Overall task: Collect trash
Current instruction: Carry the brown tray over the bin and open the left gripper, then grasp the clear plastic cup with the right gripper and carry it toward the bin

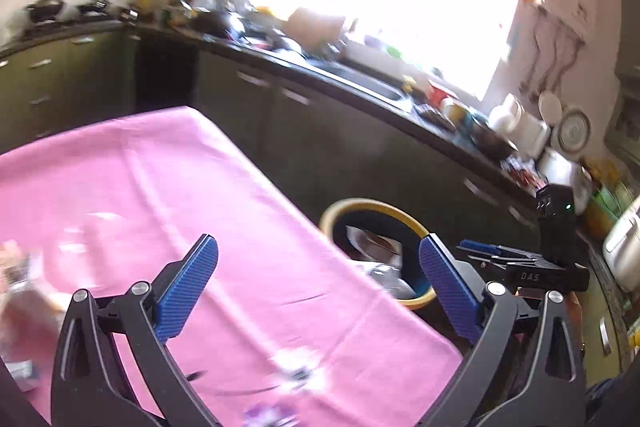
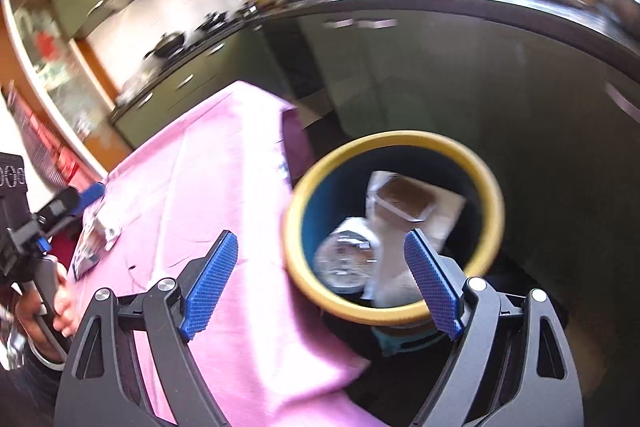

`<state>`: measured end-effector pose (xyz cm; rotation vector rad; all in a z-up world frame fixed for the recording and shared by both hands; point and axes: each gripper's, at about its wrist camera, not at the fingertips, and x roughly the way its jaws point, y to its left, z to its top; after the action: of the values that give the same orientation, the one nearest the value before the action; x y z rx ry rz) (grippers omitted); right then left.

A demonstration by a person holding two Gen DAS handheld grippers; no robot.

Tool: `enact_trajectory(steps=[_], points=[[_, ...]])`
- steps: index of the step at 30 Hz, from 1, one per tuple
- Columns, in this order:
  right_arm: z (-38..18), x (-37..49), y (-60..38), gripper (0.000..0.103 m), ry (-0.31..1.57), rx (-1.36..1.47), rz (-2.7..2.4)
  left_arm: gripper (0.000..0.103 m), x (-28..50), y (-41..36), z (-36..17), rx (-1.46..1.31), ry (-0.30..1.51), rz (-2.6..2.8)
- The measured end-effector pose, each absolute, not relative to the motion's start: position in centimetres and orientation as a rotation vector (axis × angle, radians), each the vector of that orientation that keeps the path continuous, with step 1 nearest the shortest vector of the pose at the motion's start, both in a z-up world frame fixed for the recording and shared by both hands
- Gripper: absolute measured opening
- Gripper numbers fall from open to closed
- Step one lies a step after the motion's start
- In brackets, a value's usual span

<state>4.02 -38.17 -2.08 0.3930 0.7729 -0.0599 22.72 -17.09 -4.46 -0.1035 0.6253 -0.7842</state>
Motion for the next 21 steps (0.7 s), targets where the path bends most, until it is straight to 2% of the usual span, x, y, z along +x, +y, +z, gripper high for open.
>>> enact_trajectory(steps=[8,14,16,21], points=[[-3.7,11.1,-26.6,0.084,0.878,0.317,0.164,0.096,20.9,-1.9,-2.5,-0.152,0.493,-0.507],[-2.8,17.1,-17.4,0.083,0.822,0.196,0.289,0.096,18.2,4.4,-4.3,-0.213,0.531,-0.425],[-2.8,19.3,-14.5,0.078,0.814,0.094,0.280,0.096,17.3,5.3,-5.2,-0.240,0.537,-0.409],[-4.9,24.2,-9.4,0.051,0.883,-0.035,0.271,0.096,16.3,6.6,-7.6,-0.299,0.543,-0.385]])
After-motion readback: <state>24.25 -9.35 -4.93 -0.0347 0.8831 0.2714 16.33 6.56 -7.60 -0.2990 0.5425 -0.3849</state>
